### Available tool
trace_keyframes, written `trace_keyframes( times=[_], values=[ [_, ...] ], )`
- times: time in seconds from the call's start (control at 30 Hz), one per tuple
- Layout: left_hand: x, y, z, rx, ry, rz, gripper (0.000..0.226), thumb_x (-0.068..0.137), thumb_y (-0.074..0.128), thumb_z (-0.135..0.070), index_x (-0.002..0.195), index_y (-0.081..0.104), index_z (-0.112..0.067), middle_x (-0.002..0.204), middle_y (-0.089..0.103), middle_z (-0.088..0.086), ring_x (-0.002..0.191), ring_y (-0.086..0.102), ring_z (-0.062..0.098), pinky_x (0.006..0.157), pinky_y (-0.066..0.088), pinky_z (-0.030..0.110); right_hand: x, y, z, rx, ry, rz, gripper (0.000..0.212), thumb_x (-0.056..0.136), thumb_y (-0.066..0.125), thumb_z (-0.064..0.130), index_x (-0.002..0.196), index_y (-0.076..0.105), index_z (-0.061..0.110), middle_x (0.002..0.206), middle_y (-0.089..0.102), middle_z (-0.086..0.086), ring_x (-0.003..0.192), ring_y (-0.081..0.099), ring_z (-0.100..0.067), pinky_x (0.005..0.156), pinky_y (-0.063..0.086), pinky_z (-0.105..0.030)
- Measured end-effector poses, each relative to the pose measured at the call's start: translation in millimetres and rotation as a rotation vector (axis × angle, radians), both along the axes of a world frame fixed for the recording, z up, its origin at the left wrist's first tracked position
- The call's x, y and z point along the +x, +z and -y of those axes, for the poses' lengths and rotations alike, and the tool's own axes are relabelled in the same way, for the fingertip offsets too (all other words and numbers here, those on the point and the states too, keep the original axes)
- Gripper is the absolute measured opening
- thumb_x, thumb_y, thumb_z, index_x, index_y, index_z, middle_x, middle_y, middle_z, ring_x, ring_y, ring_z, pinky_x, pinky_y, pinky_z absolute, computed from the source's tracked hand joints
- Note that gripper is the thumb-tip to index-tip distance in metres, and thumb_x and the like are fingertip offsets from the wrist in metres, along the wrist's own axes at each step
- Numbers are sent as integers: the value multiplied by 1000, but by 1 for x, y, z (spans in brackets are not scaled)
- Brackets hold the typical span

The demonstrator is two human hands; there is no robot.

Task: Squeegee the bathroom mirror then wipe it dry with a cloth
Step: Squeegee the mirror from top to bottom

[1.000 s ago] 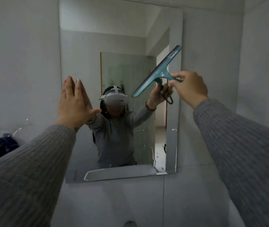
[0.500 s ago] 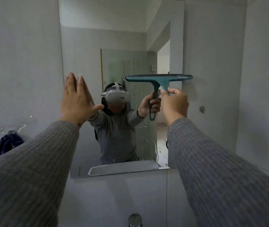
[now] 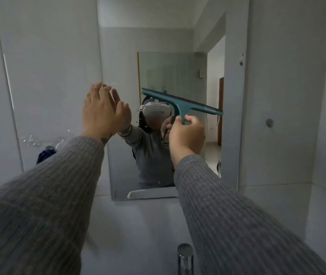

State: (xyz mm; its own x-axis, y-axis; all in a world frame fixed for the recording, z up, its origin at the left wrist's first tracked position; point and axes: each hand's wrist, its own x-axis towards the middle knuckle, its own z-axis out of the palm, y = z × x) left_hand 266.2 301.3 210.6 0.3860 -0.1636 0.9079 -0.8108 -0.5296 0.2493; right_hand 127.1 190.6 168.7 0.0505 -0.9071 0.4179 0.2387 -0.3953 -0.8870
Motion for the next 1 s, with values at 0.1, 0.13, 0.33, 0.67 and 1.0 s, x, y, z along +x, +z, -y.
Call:
trace_keyframes(
  times=[0.1, 0.13, 0.33, 0.67, 1.0],
  values=[
    [3, 3, -10, 0, 5, 7, 47, 94, 44, -34, 134, 42, -9, 149, 30, 12, 139, 24, 29, 114, 23, 46, 16, -1, -20, -71, 23, -95, 26, 94, 56, 31, 117, 63, 20, 110, 68, 2, 96, 63, -17, 67, 41, -25],
    [4, 4, -13, -2, 6, 11, 46, 95, 44, -33, 134, 43, -10, 149, 31, 12, 139, 24, 29, 114, 24, 46, 22, -3, -26, -120, 35, -126, 25, 94, 57, 31, 115, 64, 20, 109, 68, 2, 95, 63, -16, 65, 40, -25],
    [5, 9, -14, 53, -57, 10, 46, 93, 50, -31, 136, 42, -17, 148, 31, 10, 136, 28, 27, 110, 30, 43, 42, -16, -39, -506, -15, -444, 23, 89, 61, 28, 111, 66, 22, 103, 70, -2, 92, 65, -21, 73, 52, -29],
    [15, -14, 10, 223, -25, -44, 83, 80, 70, -43, 147, 23, -32, 159, 0, 8, 144, 8, 32, 112, 22, 49, -19, 10, 9, -853, -226, -839, 21, 93, 58, 34, 113, 64, 33, 95, 69, 3, 85, 63, -20, 64, 40, -29],
    [17, -24, 18, 206, -1, -40, 92, 76, 75, -40, 148, 18, -33, 159, -8, 6, 145, -2, 31, 107, 31, 55, -59, 4, 51, -756, -293, -769, 26, 91, 59, 37, 116, 62, 32, 102, 69, -2, 92, 63, -26, 69, 39, -29]
  ],
)
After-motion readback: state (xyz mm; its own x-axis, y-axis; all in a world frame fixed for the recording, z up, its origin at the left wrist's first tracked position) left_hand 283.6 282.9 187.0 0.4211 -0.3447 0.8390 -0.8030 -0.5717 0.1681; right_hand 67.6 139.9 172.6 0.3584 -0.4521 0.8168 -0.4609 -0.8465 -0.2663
